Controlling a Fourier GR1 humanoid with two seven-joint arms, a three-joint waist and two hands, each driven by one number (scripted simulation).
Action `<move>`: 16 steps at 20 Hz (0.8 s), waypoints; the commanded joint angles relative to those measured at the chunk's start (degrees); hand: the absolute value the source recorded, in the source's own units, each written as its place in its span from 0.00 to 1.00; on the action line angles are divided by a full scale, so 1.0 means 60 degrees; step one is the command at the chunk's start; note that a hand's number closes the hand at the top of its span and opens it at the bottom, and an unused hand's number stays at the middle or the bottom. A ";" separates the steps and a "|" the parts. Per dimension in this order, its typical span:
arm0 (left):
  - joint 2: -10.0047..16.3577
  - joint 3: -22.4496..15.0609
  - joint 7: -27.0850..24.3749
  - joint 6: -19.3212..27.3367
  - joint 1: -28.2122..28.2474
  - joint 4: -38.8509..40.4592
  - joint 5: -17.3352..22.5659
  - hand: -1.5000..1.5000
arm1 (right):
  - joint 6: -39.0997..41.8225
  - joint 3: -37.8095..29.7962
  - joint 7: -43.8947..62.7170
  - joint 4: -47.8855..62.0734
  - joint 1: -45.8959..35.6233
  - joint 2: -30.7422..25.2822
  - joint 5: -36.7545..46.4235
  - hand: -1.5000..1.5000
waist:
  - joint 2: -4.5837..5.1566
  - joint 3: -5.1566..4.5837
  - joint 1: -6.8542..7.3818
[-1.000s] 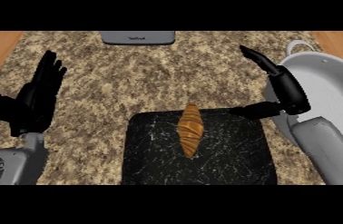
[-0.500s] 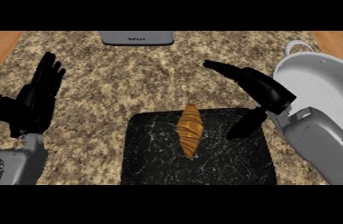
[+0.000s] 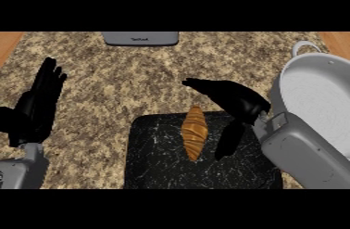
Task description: Pick the croissant from the tray and place it in the pot
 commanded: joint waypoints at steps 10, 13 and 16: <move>-0.0267 0.0450 0.0025 -0.0402 -0.0053 0.0132 -0.0269 0.50 | 0.0667 0.0001 0.1195 -0.0212 0.1200 0.1618 0.2406 0.00 | 0.0013 0.0006 -0.0035; -0.0665 0.0181 0.0278 -0.0059 -0.0575 0.0353 -0.0652 0.50 | 0.0912 -0.0519 0.0347 0.0658 0.1038 0.1553 0.2920 0.00 | 0.0026 0.0007 -0.0039; -0.0669 0.0299 0.0249 -0.0176 -0.0417 0.0025 -0.0792 0.50 | 0.0982 -0.0485 0.0343 0.0385 0.1585 0.2147 0.3421 0.00 | 0.0017 0.0007 -0.0032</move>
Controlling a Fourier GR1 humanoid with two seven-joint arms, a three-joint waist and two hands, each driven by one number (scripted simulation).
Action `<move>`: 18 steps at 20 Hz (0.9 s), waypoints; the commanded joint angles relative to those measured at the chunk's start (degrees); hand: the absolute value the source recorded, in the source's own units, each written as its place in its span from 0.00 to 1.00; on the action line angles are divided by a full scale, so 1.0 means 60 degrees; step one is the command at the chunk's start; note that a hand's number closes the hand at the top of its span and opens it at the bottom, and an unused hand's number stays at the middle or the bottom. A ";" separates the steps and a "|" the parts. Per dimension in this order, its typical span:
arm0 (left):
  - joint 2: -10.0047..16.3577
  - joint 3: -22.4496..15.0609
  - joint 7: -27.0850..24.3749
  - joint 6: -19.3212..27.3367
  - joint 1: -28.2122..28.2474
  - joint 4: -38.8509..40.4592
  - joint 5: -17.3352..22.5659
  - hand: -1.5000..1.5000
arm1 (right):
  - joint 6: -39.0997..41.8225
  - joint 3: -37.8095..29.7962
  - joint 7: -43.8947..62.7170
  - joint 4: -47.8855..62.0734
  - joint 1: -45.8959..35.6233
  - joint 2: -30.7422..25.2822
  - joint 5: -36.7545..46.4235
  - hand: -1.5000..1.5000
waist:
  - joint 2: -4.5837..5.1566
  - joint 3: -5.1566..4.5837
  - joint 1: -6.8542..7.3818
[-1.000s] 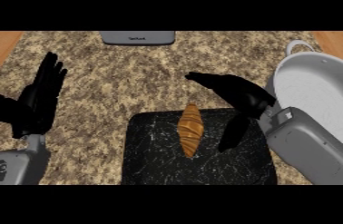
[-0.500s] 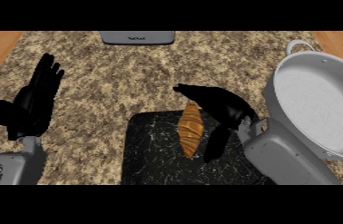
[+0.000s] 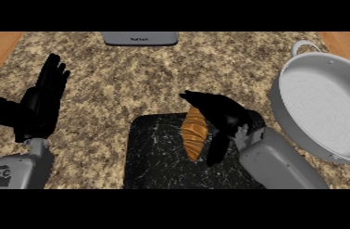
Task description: Pick the croissant from the tray and place it in the pot
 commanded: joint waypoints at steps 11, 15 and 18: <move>-0.0142 0.0609 -0.0218 -0.0570 -0.0009 0.0395 -0.0193 0.50 | 0.0015 -0.0653 -0.0936 0.1461 0.0464 0.1396 0.2334 0.00 | 0.0006 -0.0001 -0.0002; -0.0101 0.0887 -0.0291 -0.0849 -0.0147 0.0380 -0.0018 0.50 | 0.0088 -0.1161 -0.1932 0.2279 0.0380 0.1438 0.2619 0.00 | 0.0011 0.0000 0.0011; -0.0249 0.0531 0.0123 -0.0793 0.0021 0.0090 -0.0115 0.50 | 0.0055 -0.0578 -0.3244 0.2639 0.0045 0.1004 0.3019 1.00 | 0.0022 0.0001 0.0035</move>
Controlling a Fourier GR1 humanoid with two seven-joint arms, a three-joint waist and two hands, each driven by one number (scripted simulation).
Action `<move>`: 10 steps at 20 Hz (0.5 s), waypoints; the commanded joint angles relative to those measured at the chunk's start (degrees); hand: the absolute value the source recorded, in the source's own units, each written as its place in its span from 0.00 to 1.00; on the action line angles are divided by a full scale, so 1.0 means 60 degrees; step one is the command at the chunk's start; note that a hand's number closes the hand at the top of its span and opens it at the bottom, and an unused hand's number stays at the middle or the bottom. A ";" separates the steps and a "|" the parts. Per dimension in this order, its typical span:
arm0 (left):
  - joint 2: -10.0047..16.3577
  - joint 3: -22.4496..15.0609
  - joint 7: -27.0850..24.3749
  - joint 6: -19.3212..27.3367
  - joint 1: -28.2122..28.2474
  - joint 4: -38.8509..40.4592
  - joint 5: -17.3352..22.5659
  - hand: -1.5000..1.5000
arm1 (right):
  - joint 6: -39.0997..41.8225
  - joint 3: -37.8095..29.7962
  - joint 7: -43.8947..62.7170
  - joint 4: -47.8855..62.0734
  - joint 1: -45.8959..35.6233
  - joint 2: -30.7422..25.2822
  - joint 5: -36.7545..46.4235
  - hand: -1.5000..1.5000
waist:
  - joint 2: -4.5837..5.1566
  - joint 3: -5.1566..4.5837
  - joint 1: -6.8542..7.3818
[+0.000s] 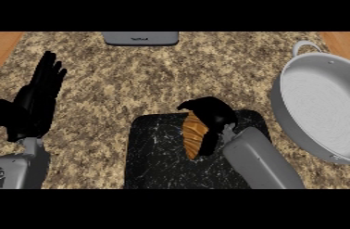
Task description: Pick the croissant from the tray and place it in the pot
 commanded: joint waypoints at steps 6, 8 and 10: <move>0.0022 0.0304 -0.0038 -0.0327 -0.0006 0.0071 0.0017 0.50 | 0.0111 -0.0189 -0.1435 0.0723 -0.0244 0.0238 0.1102 1.00 | -0.0002 0.0000 -0.0006; -0.0031 0.0529 -0.0918 -0.0590 0.0095 0.0901 0.0133 0.50 | -0.0366 0.0093 -0.1632 0.0890 0.0058 0.0596 0.1405 1.00 | 0.0007 -0.0001 -0.0011; -0.0351 0.0065 -0.0385 -0.0121 0.0547 -0.0314 -0.0316 0.50 | -0.0345 0.0052 -0.1845 0.0760 0.0405 0.0380 0.1665 1.00 | -0.0006 0.0001 -0.0002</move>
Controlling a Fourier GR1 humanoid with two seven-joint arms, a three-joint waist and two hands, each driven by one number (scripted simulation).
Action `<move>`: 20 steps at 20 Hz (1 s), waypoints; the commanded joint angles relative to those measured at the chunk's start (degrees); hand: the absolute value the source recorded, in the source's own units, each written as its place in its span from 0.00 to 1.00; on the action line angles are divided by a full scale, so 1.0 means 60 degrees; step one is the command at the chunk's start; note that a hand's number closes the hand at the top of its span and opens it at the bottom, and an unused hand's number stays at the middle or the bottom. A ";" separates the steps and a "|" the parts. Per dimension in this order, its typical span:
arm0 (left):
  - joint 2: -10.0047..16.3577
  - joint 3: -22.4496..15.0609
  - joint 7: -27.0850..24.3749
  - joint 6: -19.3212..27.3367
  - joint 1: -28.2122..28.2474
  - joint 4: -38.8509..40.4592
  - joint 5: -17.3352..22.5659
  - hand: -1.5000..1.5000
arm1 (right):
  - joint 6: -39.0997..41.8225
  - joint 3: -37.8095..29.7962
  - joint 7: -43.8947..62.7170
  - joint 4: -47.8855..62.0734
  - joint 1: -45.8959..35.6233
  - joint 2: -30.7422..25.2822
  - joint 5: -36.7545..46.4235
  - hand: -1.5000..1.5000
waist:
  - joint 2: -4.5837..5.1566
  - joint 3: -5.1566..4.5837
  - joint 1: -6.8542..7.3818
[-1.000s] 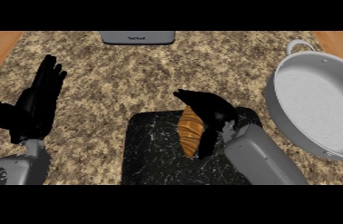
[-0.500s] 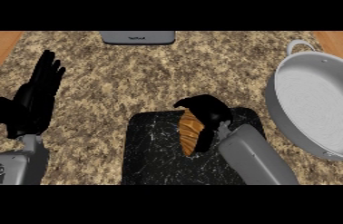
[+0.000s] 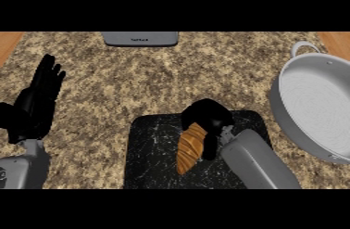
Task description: Pick the croissant from the tray and place it in the pot
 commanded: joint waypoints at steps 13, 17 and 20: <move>-0.0090 0.0050 0.0413 0.0198 -0.0145 -0.0194 -0.0269 0.50 | -0.0416 0.2592 0.3949 -0.6455 0.5370 0.0401 0.2032 1.00 | -0.0013 0.0027 -0.0272; -0.0002 0.0225 0.0373 0.0030 0.0232 -0.0476 -0.0045 0.50 | -0.1796 0.2484 0.4506 -0.8160 0.5766 0.0813 0.2592 1.00 | -0.0062 0.0030 -0.0327; 0.0072 0.0295 0.0270 -0.0108 0.0252 -0.0375 0.0030 0.50 | -0.2327 0.2605 0.5098 -0.9420 0.5688 0.0897 0.3580 1.00 | -0.0058 0.0025 -0.0311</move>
